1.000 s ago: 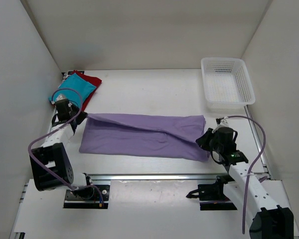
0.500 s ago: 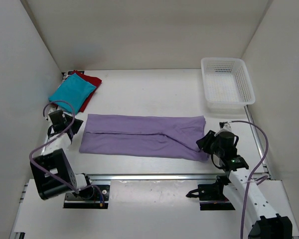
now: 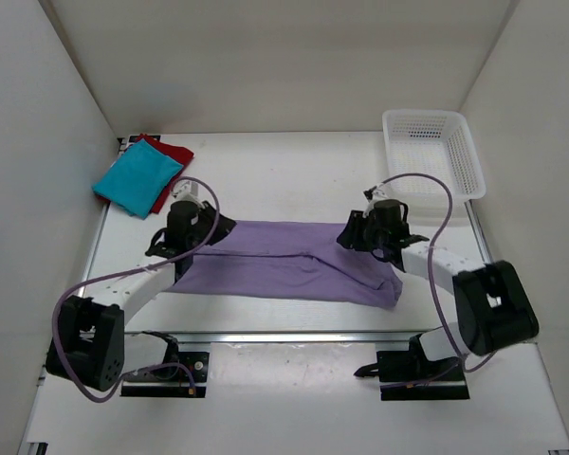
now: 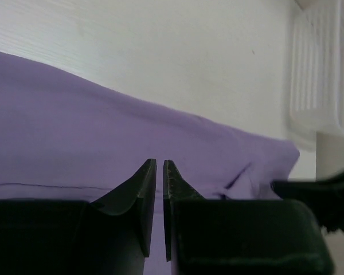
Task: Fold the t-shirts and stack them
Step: Fold the other side of the tshirt into a rectangle
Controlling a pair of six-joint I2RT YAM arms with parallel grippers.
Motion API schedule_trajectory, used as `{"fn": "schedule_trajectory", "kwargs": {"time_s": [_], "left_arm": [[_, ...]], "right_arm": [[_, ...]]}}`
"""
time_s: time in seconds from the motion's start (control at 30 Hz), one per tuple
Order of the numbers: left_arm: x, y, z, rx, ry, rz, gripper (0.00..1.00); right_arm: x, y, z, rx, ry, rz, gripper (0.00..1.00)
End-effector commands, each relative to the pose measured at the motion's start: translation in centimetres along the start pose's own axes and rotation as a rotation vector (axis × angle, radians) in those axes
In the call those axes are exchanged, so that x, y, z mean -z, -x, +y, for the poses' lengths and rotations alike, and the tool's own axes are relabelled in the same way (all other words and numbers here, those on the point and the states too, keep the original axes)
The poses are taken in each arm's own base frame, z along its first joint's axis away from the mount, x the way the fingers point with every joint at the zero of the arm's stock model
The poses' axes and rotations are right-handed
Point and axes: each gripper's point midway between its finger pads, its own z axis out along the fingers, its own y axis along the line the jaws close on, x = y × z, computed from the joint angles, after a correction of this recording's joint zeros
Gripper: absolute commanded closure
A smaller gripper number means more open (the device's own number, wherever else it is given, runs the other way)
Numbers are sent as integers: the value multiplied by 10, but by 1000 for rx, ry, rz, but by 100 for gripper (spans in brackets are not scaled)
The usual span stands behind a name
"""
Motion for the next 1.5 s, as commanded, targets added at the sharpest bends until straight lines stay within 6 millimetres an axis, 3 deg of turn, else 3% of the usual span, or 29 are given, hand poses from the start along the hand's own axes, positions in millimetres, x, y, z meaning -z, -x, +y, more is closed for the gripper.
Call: {"fn": "schedule_trajectory", "kwargs": {"time_s": [0.0, 0.1, 0.37, 0.47, 0.53, 0.6, 0.7, 0.8, 0.93, 0.97, 1.13, 1.33, 1.47], "left_arm": [[5, -15, -34, -81, -106, 15, 78], [11, -47, -24, -83, -124, 87, 79], [20, -72, -8, -69, -135, 112, 80], [19, -76, -9, -62, -150, 121, 80], [19, -77, -6, -51, -150, 124, 80], [20, -77, 0, -36, -141, 116, 80], [21, -74, -2, -32, -152, 107, 81], [22, -73, -7, -37, -161, 104, 80], [24, -69, -10, -27, -172, 90, 80], [25, -69, -9, -24, -172, 90, 80], [28, -66, -15, -12, -197, 78, 80], [31, -61, -17, 4, -204, 65, 80], [35, -51, -20, 6, -219, 44, 78]], "right_arm": [[-22, 49, 25, 110, 115, -114, 64], [-44, 42, 21, 105, 121, -53, 62], [-56, 15, 21, 110, 117, 11, 60], [-57, 10, 23, 119, 129, 35, 65], [-52, 6, 26, 112, 152, 41, 72], [-45, 5, 31, 97, 178, 44, 88], [-34, -3, 34, 103, 175, 51, 100], [-20, -4, 48, 114, 190, 45, 100], [2, -22, 67, 113, 186, 61, 100], [5, -33, 68, 112, 172, 87, 100], [13, -50, 80, 81, 161, 115, 100], [20, -75, 101, 36, 209, 156, 89], [38, -85, 129, 59, 329, 231, 84]]}}
